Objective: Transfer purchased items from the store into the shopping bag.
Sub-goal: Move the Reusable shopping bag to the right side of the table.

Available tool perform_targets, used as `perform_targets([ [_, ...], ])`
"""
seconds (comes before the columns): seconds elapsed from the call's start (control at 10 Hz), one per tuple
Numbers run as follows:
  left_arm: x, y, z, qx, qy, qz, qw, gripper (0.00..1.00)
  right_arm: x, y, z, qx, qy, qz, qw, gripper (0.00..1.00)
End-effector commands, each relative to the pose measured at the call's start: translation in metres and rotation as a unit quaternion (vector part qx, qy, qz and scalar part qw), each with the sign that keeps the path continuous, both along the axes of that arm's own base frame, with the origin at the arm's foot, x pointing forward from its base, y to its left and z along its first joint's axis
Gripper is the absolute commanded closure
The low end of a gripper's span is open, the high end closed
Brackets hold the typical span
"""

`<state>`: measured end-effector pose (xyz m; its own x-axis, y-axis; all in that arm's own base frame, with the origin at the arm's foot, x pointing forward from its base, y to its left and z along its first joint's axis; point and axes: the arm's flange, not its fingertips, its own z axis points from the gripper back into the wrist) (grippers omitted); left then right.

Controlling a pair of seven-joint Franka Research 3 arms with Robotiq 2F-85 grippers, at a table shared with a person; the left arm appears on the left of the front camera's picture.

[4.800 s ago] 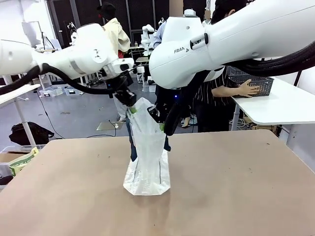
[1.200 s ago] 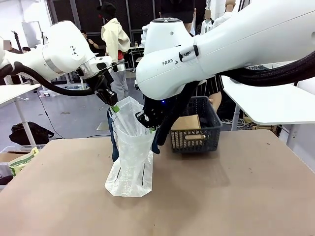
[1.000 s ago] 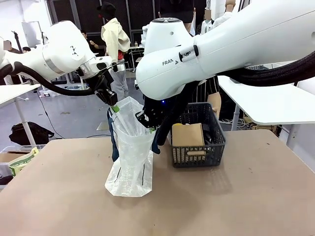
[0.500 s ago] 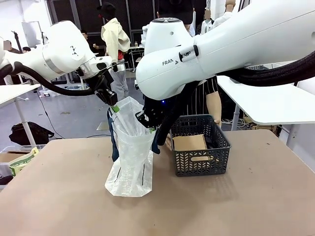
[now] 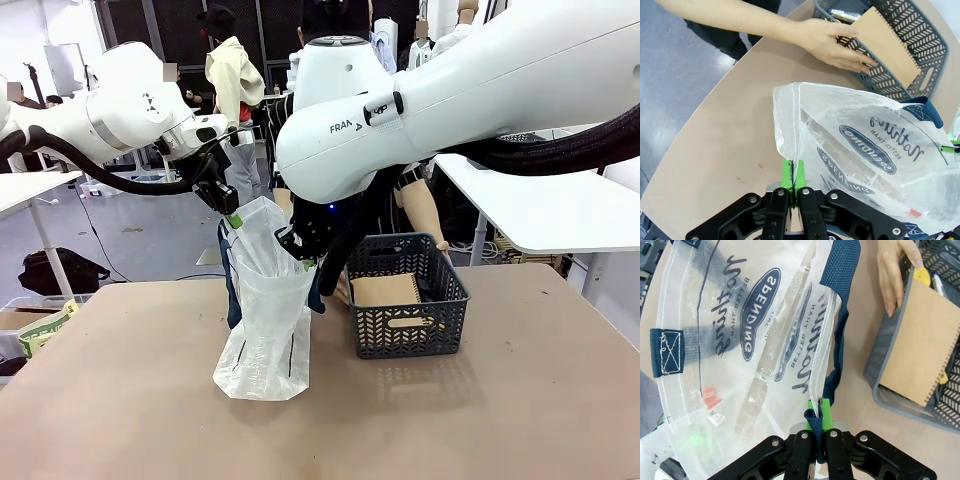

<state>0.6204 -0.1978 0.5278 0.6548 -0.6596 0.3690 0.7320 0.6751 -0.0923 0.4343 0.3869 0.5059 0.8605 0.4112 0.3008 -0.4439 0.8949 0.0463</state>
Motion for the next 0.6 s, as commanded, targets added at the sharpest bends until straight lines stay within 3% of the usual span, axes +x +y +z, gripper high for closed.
perform_targets([
  [0.0, -0.0047, 0.0034, -0.0005, 0.001, -0.004, 0.004, 1.000, 1.00, -0.0011, -0.0005, 0.0015, 0.001, 0.000, -0.001, 1.000, 1.00],
  [0.5, -0.0047, 0.0034, -0.0005, 0.001, -0.004, 0.004, 1.000, 1.00, -0.0011, -0.0005, 0.0015, 0.001, 0.000, -0.001, 1.000, 1.00],
])
